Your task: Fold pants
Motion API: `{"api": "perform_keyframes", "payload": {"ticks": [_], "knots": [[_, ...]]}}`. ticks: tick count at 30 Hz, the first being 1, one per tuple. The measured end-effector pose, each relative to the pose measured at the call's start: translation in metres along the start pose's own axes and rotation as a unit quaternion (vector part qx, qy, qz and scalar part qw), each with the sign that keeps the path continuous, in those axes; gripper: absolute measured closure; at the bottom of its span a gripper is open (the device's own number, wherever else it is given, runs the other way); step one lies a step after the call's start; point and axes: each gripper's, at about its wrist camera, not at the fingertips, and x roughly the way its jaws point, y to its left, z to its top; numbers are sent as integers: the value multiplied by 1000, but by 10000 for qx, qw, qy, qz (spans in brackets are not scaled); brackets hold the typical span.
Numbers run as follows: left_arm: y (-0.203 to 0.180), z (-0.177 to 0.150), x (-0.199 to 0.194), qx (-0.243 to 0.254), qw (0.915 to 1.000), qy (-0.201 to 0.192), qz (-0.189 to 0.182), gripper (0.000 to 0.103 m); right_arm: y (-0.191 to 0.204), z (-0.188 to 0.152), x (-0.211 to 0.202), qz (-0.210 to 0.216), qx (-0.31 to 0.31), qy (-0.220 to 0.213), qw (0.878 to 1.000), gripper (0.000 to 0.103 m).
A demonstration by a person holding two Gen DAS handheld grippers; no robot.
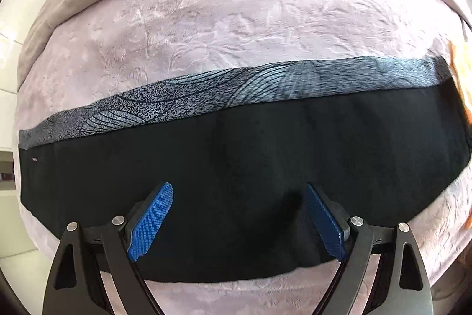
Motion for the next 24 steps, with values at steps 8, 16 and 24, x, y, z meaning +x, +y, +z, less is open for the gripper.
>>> {"api": "perform_keyframes", "payload": {"ticks": [8,16,24], "knots": [[-2,-8,13,-82,9999,88,-8,0,-13,-8,9,-101,246,209,9994,77],[6,-11,24,-80,9999,110,-31,0,-12,-44,1,552,494,520,9959,56],[5,-12,25,-56,9999,107,-14,0,-19,-66,14,691,778,737,9918,56]]}}
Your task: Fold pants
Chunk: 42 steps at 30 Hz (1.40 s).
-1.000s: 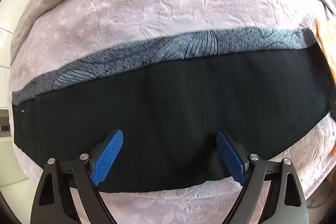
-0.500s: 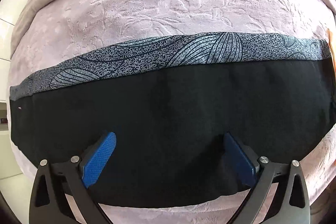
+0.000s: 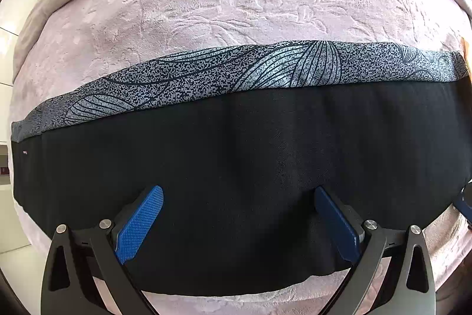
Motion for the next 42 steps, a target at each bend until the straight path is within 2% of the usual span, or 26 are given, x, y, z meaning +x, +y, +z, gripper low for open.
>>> {"api": "perform_keyframes", "payload": {"ticks": [13,24,25,28,30,34,37,42], "knots": [[0,1,6,2,10000,-6,17,0,-14,4,3,231,314,-45,9992,56],[9,2,15,26,9999,20,-122,0,-25,4,-7,549,651,-439,9954,56],[10,2,15,30,9999,7,-126,0,-24,4,-8,589,659,-465,9950,57],[12,2,14,14,9999,-13,-116,0,-21,6,-10,554,587,-517,9954,77],[12,2,14,11,9999,-10,-110,0,-19,7,-13,664,545,-542,9948,79],[13,3,15,4,9999,-8,-109,0,-15,7,-18,744,403,-528,9950,78],[12,2,14,4,10000,-12,-93,0,-22,5,-13,715,550,-392,9952,76],[13,3,14,-16,10000,-35,-77,0,-31,1,-7,686,704,-300,9947,65]]}}
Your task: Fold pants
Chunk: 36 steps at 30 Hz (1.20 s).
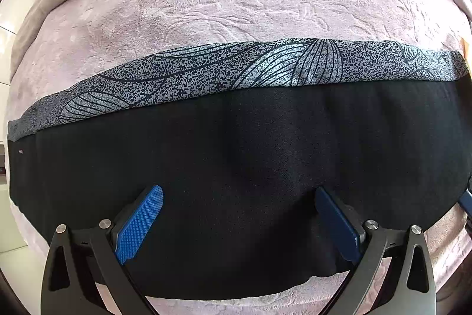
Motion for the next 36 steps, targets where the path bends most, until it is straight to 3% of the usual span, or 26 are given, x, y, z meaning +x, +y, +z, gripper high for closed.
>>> {"api": "perform_keyframes", "payload": {"ticks": [7,11,16,19,22,24,25,26,28,32,36], "knots": [[-1,-1,0,-21,10000,-39,20,0,0,3,12,-1,-5,26,10000,51],[-1,-2,-1,-31,10000,-64,23,0,3,9,22,93,-24,-90,9999,51],[-1,-2,-2,-25,10000,-83,29,0,25,13,15,631,-324,-358,9968,49],[-1,-3,-2,-2,9999,-104,37,0,21,11,17,470,-516,-271,9972,49],[-3,-3,-3,42,9999,-145,14,0,7,17,27,511,-260,-260,9980,49],[-2,-2,-5,49,9998,-169,-33,1,5,25,35,747,-71,-192,9970,55],[0,-2,-10,23,9997,-209,-94,10,5,28,39,969,44,-100,9952,67],[1,-3,-16,4,9996,-263,-135,27,5,30,41,1289,138,-33,9916,88],[0,-4,-33,57,9989,-404,-243,40,9,30,37,1586,156,-43,9872,89],[-22,-9,-56,510,9932,-947,-448,40,24,22,24,1851,-34,-82,9827,89],[-61,-7,-25,864,9923,-846,-279,40,44,14,20,1698,-341,-100,9848,89]]}}
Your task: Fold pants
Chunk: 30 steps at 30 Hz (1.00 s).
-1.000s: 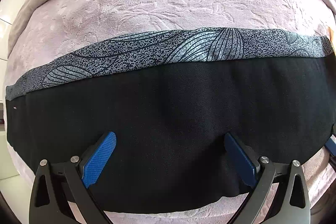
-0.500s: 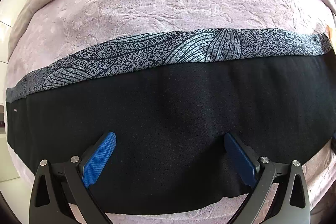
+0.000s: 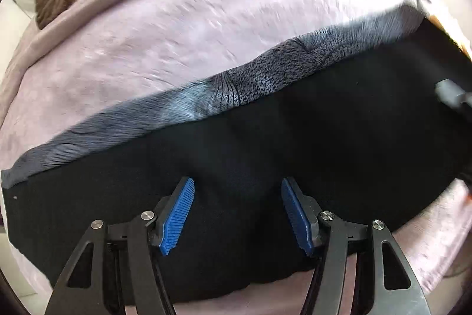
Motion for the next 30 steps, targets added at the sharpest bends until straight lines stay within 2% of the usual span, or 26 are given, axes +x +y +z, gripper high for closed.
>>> {"api": "perform_keyframes", "payload": {"ticks": [1,3,5,8,9,10,11,15,17,21,24,26,28,29,30], "knots": [[-3,1,6,25,10000,-13,65,40,7,-3,4,-195,-187,56,9996,89],[0,2,5,45,10000,-32,-42,40,19,-6,6,-369,-397,43,9985,89],[12,1,-4,21,9994,-37,-349,39,36,-9,5,-503,-579,-33,9971,89],[42,-4,-20,-210,9990,-70,-400,39,79,-19,11,-951,-1230,-33,9878,89],[54,-7,-28,-286,9986,-126,-434,38,95,-26,14,-1158,-1512,-6,9817,89],[68,-12,-36,-359,9982,-168,-445,27,112,-33,20,-1349,-1787,17,9746,89],[81,-16,-42,-428,9979,-216,-440,20,128,-42,26,-1514,-2046,37,9671,89],[139,-38,-64,-696,9962,-345,-401,20,181,-88,76,-2054,-2907,256,9342,89],[174,-53,-71,-896,9948,-357,-312,20,193,-110,104,-2225,-3219,452,9192,89],[236,-86,-73,-1392,9898,-295,-75,20,205,-165,200,-2722,-3843,979,8767,88],[277,-102,-67,-1642,9862,-166,154,20,185,-209,261,-3162,-4090,1419,8441,77],[293,-106,-66,-1712,9848,-136,253,20,182,-233,288,-3723,-4479,1444,8000,64],[307,-110,-69,-1754,9839,-164,303,20,192,-259,296,-3987,-4984,1399,7570,52],[315,-119,-72,-1778,9834,-200,295,20,196,-269,292,-3960,-5204,1427,7430,46],[317,-116,-72,-1796,9831,-229,276,20,203,-279,288,-3876,-5408,1468,7319,45]]}}
